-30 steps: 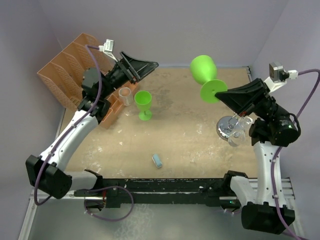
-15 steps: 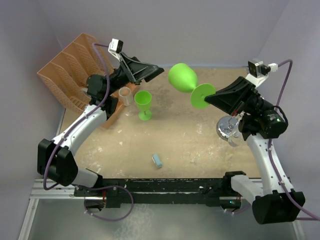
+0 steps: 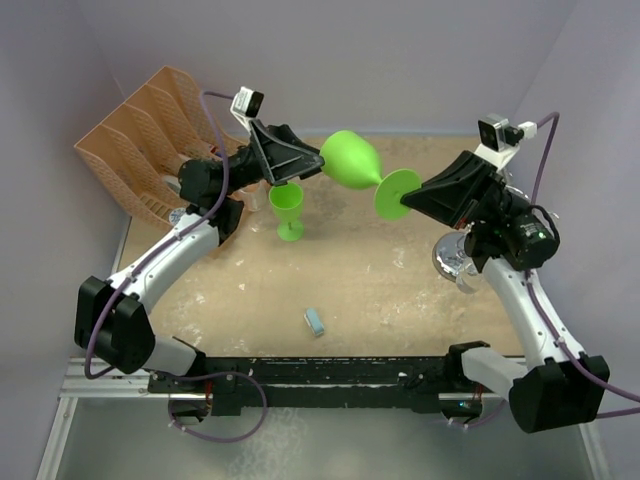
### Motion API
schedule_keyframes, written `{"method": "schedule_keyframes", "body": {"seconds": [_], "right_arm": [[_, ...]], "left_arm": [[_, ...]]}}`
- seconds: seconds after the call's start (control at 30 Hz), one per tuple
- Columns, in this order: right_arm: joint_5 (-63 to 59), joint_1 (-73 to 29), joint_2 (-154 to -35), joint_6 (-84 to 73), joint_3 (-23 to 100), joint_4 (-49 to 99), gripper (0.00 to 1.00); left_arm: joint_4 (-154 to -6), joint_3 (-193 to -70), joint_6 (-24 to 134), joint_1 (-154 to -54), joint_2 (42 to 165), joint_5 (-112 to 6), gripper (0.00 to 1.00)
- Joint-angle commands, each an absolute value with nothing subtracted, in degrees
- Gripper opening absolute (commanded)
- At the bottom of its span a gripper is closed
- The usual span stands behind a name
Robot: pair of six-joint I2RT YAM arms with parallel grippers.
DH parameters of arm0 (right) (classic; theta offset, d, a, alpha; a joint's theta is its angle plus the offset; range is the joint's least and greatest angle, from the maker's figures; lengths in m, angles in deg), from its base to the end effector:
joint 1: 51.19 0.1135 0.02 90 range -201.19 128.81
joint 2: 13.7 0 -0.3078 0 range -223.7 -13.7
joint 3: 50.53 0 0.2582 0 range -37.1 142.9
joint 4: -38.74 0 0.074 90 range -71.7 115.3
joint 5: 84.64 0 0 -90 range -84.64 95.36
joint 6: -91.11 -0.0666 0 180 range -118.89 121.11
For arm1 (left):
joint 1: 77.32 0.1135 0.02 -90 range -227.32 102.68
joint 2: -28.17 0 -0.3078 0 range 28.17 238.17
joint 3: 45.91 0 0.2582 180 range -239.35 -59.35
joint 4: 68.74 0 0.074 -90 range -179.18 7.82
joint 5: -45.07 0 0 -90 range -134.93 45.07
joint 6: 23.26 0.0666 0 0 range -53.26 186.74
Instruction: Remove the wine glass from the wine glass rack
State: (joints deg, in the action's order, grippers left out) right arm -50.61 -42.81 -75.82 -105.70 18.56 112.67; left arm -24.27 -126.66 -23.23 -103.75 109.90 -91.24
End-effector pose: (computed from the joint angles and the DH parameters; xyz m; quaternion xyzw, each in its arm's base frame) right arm 0.1403 0.0765 0.5268 -0.2525 0.3999 0.7632 0.4403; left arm 0.2660 -0.1860 0.4963 0.1160 0.4988 -0.7998 0.3132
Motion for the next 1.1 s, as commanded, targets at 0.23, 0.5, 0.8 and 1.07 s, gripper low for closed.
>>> {"method": "schedule_keyframes", "body": {"seconds": [0.23, 0.5, 0.8, 1.07], "right_arm": [[-52.1, -42.41, -82.16, -115.59, 17.86, 128.44, 0.0], [-52.36, -42.43, -85.71, -118.46, 17.85, 134.15, 0.0], [-53.94, -42.62, -85.81, -111.76, 16.07, 129.8, 0.11], [-55.99, -48.03, -82.89, -102.31, 10.5, 124.8, 0.57]], "left_arm": [[-7.55, -122.84, -34.37, -104.12, 105.82, -94.77, 0.86], [-5.12, -122.23, -36.35, -104.25, 105.73, -95.03, 0.63], [-4.39, -122.19, -38.52, -104.21, 106.1, -94.93, 0.19], [-12.15, -121.3, -34.1, -104.21, 102.96, -95.2, 0.0]]}}
